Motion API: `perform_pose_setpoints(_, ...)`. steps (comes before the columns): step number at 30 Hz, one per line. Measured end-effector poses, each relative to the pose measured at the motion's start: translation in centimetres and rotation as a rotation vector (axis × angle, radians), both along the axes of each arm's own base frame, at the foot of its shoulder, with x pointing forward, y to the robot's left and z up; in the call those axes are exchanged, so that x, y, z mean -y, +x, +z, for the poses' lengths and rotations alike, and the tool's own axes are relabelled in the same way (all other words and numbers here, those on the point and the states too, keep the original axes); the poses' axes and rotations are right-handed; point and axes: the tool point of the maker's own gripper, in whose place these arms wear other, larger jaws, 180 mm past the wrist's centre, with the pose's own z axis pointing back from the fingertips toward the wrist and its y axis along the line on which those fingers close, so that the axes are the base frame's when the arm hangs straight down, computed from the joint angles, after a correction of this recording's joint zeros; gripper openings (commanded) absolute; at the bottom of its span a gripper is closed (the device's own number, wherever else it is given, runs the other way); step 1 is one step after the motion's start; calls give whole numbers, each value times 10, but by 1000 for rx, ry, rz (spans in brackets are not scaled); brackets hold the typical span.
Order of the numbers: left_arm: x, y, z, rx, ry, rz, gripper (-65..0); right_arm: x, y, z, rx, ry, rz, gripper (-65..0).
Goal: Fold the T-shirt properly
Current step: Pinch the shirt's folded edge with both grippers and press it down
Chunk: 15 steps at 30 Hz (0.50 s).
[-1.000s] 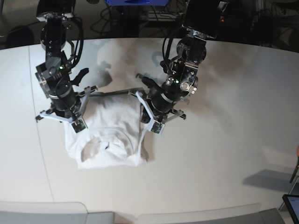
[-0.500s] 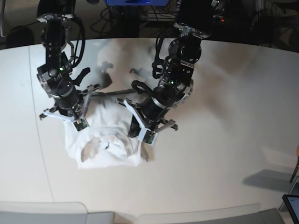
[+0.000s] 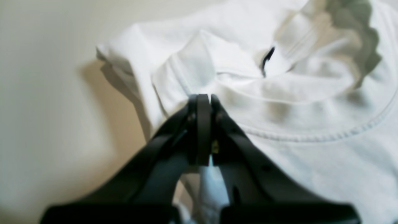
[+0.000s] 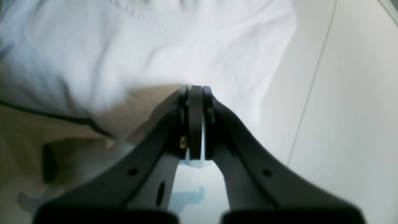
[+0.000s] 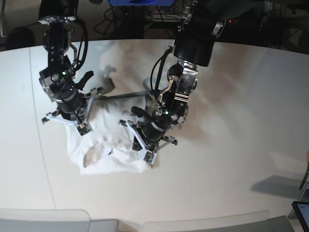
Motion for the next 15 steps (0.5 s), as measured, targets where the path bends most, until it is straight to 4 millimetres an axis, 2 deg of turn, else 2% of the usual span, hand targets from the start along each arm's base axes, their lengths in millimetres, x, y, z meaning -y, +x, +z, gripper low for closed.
perform_pose_setpoints(3, -15, 2, -3, -12, -21, 46, -650, 2, -5, -14, -36, 2, -5, -634)
perform_pose_setpoints(9, -64, -1, -24, -49, 46, 135, -650, 10, -12, -36, -96, -12, -7, -635)
perform_pose_setpoints(11, -67, -2, -26, -51, 51, 133, -650, 10, -12, -36, -98, -12, -6, -637)
perform_pose_setpoints(15, -61, -3, -18, -36, 22, 124, -650, 10, -10, -26, -70, -18, -4, -637)
